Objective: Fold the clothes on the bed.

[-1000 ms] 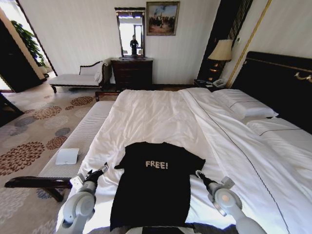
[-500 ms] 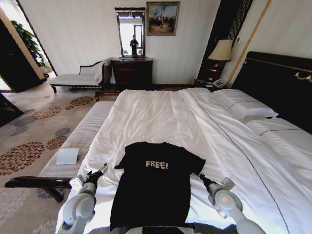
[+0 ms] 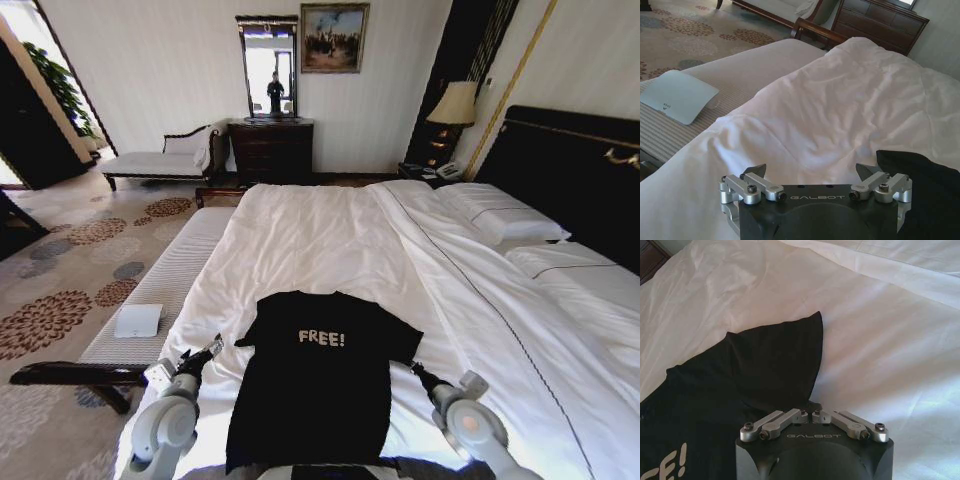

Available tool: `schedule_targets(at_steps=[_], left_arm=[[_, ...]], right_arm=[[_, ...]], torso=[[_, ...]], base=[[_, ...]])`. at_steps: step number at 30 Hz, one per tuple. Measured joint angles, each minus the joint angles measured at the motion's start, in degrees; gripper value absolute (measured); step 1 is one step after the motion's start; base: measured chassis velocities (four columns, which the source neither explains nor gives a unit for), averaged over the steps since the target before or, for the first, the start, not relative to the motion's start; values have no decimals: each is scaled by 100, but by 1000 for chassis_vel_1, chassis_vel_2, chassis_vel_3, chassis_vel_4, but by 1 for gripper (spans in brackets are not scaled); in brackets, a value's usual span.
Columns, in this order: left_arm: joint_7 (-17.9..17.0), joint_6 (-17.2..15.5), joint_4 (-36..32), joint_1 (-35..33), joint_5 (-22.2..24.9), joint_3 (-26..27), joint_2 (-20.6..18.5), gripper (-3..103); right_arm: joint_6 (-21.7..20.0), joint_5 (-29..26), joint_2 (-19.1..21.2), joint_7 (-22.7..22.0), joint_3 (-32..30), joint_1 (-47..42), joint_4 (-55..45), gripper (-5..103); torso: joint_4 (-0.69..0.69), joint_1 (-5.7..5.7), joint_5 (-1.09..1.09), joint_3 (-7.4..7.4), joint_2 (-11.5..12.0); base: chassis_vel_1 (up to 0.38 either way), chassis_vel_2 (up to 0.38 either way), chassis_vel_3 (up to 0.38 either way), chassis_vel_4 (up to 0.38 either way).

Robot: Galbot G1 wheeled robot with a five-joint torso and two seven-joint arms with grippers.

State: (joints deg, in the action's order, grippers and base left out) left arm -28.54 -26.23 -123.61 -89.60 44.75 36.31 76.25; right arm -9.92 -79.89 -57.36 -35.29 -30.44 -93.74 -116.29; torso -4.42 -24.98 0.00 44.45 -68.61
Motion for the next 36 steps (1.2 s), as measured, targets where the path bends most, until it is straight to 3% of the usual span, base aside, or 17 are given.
schedule_targets(at_steps=[3,8,10,14,15,17,18,19,20,24,26,29,31,34,35,36], left_arm=[[0,7,41,15,1,-15,2,100],[6,21,110,37,1,-18,-9,100],[8,21,132,51,5,-4,-16,100],[8,8,268,235,161,181,-79,100],[8,8,268,235,161,181,-79,100],[-5,-21,322,505,660,410,-174,100],[-6,-19,324,628,918,495,-204,100],[4,21,311,843,1414,618,-242,100],[4,21,311,843,1414,618,-242,100],[76,125,131,1380,2624,640,-220,100],[63,36,176,1410,2660,499,-148,100],[36,-105,409,1310,2361,234,37,100],[38,-173,627,1133,2194,8,263,100],[129,-200,740,984,1873,-237,372,100],[226,-183,767,927,1570,-357,378,100],[438,-52,795,837,879,-586,342,100]], right_arm=[[-1,83,-2,-2,-4,31,67,-1],[-1,128,19,-3,-133,94,105,19],[-1,131,29,-7,-173,91,85,19],[3,189,44,-95,-427,74,-210,41],[3,189,44,-95,-427,74,-210,41],[84,417,44,-84,-575,55,-425,51],[134,528,44,-41,-617,39,-489,51],[199,645,41,13,-670,20,-567,57],[199,645,41,13,-670,20,-567,57],[378,751,-15,49,-819,18,-753,79],[430,774,-38,40,-839,21,-760,84],[475,817,-60,3,-840,24,-750,89],[490,854,-91,-17,-842,-27,-734,98],[505,884,-146,-57,-872,-108,-730,100],[516,896,-172,-84,-885,-138,-726,100],[529,913,-209,-112,-900,-165,-720,100]], torso=[[0,0,0,0,0],[1,0,0,0,0],[0,0,0,0,1],[0,0,0,0,0],[0,0,0,0,0],[1,0,-1,0,0],[1,0,-1,0,0],[0,0,0,0,0],[0,0,0,0,0],[-1,0,2,0,0],[-1,0,2,0,0],[-1,-1,-1,1,1],[3,-1,-1,1,1],[1,0,-1,0,1],[-1,0,-1,0,0],[0,0,0,0,0]], base=[[0,0,0,0],[0,0,0,0],[0,0,0,0],[0,0,0,0],[0,0,0,0],[0,0,0,0],[0,0,0,0],[0,0,0,0],[0,0,0,0],[0,0,0,0],[0,0,0,0],[0,0,0,0],[0,0,0,0],[0,0,0,0],[0,0,0,0],[0,0,0,0]])
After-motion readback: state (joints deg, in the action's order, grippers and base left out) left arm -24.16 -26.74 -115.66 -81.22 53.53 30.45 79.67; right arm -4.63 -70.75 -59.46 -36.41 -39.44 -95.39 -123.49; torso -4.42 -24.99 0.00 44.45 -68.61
